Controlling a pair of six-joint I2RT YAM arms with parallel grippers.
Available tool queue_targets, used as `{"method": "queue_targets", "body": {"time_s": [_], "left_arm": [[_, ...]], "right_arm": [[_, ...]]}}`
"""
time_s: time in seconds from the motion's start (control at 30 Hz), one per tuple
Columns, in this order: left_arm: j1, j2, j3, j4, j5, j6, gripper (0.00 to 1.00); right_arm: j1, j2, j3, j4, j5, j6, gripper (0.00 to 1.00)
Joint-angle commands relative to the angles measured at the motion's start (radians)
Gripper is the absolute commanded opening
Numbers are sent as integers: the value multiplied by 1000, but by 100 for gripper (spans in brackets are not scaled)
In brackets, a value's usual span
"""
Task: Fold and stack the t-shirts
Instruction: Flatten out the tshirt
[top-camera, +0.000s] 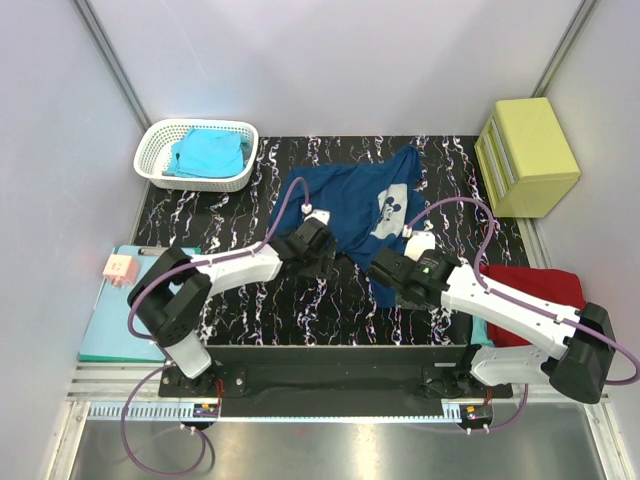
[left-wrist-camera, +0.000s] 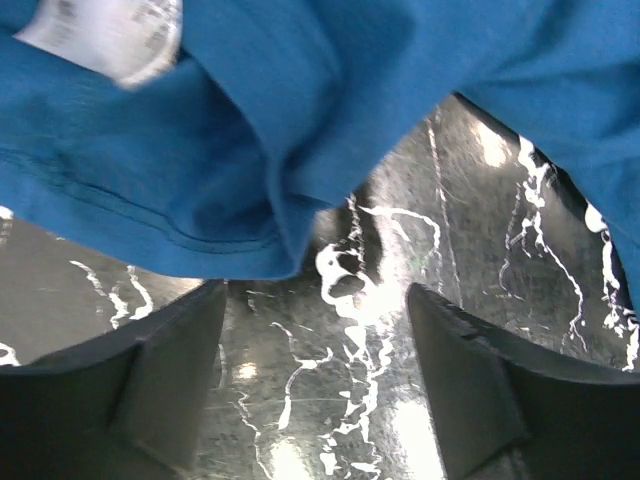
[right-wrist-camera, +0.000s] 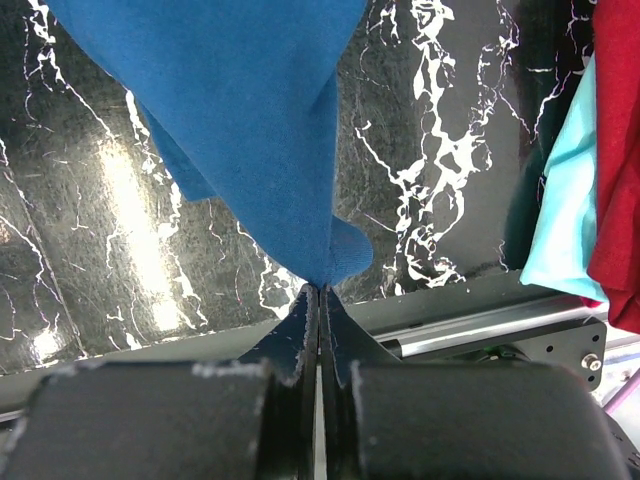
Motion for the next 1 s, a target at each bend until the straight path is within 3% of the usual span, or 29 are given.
{"method": "queue_targets", "body": {"time_s": [0.0,0.07,0.1,0.27,0.5,0.97], "left_arm": [[-3,30,25,55,11,-11,62],[-3,45,39,46,-10,-9,51],[-3,58,53,36,-20,-9,37],[-3,49,65,27,-78,-20,0],[31,-39,84,-39,-251,-23,0],[278,-39,168,-73,-311,58,0]], "right_arm": [[9,1,40,7,48,-11,0],[9,-2,40,5,51,-20,0],[9,-5,40,8,53,-22,0],[9,-24,31,-1,53,-25,0],[9,-56,17,-6,51,-14,0],[12,-85,17,-19,54,7,0]]}}
